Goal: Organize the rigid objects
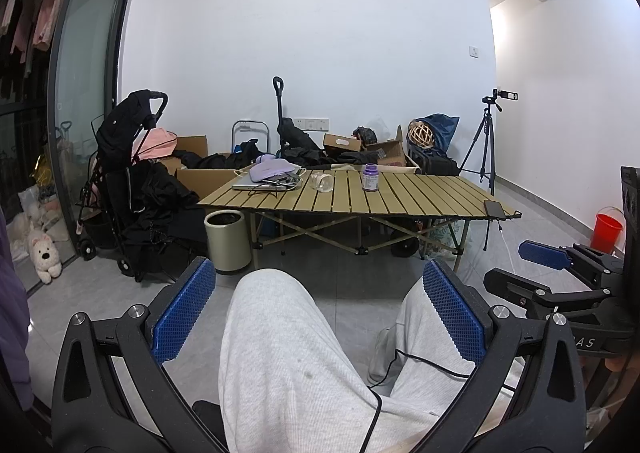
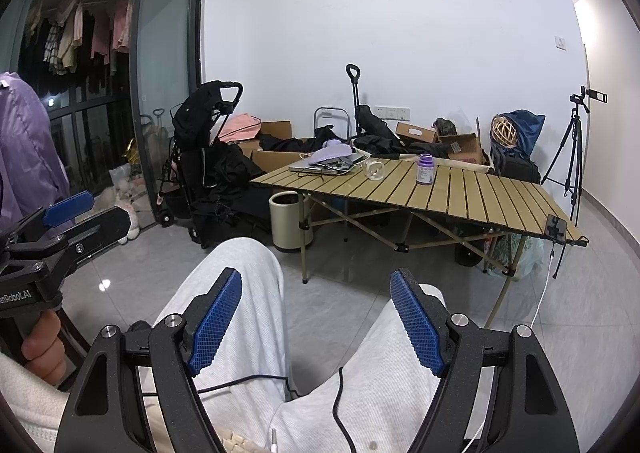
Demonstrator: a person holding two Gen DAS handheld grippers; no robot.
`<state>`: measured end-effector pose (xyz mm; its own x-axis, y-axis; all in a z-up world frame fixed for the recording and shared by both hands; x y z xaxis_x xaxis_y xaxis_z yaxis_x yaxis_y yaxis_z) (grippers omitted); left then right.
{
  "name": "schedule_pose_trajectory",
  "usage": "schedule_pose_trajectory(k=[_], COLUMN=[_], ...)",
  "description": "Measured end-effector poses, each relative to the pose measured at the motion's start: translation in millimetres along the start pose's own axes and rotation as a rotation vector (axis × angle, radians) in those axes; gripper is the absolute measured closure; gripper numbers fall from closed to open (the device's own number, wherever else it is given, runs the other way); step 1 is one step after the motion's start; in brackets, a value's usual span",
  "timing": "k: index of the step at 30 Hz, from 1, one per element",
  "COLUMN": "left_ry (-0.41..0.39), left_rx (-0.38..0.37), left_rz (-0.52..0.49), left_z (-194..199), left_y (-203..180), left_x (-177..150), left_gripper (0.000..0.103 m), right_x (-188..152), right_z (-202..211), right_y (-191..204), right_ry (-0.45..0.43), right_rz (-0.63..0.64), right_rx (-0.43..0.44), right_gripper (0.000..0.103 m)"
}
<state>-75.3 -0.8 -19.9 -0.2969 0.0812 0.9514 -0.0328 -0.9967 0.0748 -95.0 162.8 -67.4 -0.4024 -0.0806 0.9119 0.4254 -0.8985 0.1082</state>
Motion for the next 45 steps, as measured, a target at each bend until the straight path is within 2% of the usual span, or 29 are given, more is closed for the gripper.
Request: schedule_pose_trajectory(k=[34, 45], left_ry=[0.002, 0.022], left_rx=[-0.003, -0.017], left_rz=[0.001, 0.015], left_z=[2.0, -14.3], left_y=[-2.2, 3.5], left_x=[3.1, 1.8], left_gripper=[0.0, 0.0], right_x=[-3.9, -4.2], right_z=[-0.9, -2.1], right_y=[1.1, -1.1], right_ry=[0.004, 0.012], right_rz=[-0.011, -0.018], right_rx=[0.003, -0.001], right_gripper=[0.021, 0.021])
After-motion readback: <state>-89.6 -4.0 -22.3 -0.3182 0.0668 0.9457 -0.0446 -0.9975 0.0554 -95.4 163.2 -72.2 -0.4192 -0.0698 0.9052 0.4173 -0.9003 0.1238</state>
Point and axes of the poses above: each gripper's, at about its wrist camera, not at the fingertips, and z roughly against the way its jaws point, y to its left, x to its top, the point moved 8 cm from there along -z, roughly the way its jaws point, and after that the axes turned 5 degrees about -z, right-handed, at the moved point
